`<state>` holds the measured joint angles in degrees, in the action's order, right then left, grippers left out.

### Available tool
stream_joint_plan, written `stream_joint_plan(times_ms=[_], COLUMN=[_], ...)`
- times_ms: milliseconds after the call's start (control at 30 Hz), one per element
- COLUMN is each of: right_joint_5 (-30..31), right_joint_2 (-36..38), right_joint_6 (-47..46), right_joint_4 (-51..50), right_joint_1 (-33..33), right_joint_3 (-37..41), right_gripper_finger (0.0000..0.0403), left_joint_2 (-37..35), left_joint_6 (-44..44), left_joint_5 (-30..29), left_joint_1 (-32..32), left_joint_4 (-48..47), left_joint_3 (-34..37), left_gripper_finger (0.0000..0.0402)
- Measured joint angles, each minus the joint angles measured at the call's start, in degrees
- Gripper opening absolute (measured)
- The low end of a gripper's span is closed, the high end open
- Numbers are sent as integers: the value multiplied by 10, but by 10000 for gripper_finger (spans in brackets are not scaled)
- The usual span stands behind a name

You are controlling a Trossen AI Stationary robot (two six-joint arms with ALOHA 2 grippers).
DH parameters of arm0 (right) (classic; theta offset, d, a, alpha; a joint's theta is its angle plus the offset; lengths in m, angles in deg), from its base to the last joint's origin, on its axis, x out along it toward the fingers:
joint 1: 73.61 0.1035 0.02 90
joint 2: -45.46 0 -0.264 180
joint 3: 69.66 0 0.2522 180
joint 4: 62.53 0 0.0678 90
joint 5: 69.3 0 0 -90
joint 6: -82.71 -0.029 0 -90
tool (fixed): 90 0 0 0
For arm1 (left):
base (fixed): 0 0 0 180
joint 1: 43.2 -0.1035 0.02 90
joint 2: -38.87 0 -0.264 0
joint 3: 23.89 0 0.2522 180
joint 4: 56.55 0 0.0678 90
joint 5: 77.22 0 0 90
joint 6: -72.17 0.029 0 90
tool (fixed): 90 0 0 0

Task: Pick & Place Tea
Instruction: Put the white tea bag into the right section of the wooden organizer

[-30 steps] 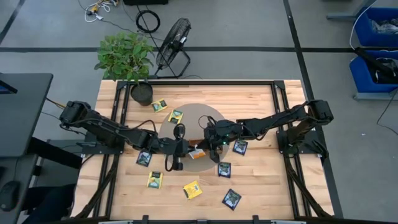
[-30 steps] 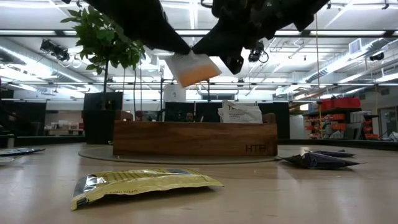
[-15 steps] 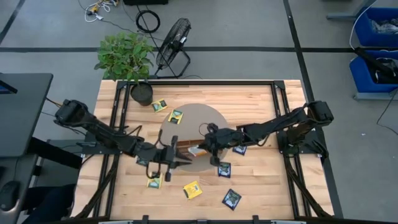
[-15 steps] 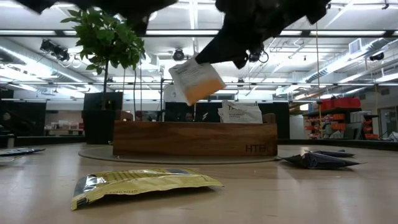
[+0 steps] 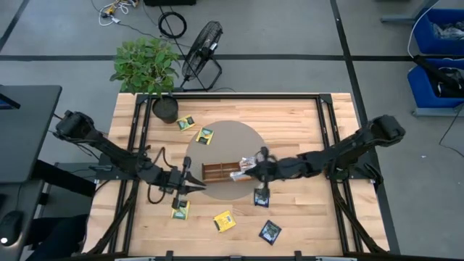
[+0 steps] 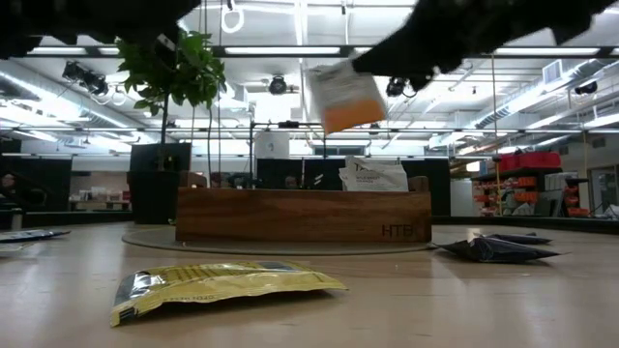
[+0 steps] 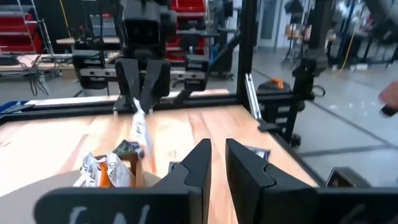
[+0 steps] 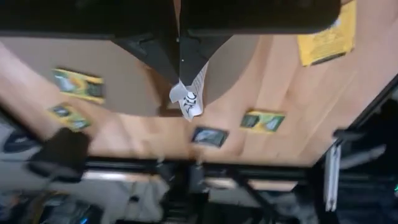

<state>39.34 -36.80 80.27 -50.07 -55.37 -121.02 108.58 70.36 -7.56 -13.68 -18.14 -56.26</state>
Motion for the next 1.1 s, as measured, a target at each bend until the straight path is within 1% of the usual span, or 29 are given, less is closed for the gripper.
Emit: stream_joint_plan(times_ms=[67,133,233,433,633,833,900,1100], right_joint_5=[9,16,16,24,26,23,18,26], right_joint_2=[22,36,38,33,24,-5,-17,-37], right_joint_6=[7,14,21,39,44,62,62,61], right_joint_4=[39,57,82,163,180,208,224,228], right_joint_1=[1,1,-3,-8,-11,-22,-26,-27], right_joint_3=[36,67,100,146,156,156,156,156], right_gripper_finger=[0,0,0,0,0,0,0,0], left_joint_2=[-19,-36,-63,-125,-174,-207,-215,-225], left_joint_6=[-5,-8,-3,-1,0,12,13,8], left_joint_5=[-1,0,-4,-8,-16,-17,-17,-17], left_joint_1=[3,7,16,20,22,22,22,22], left_joint_4=[8,2,13,13,8,6,-3,-12], left_joint_3=[17,33,52,89,118,134,135,135], left_gripper_finger=[53,53,53,53,53,53,53,53])
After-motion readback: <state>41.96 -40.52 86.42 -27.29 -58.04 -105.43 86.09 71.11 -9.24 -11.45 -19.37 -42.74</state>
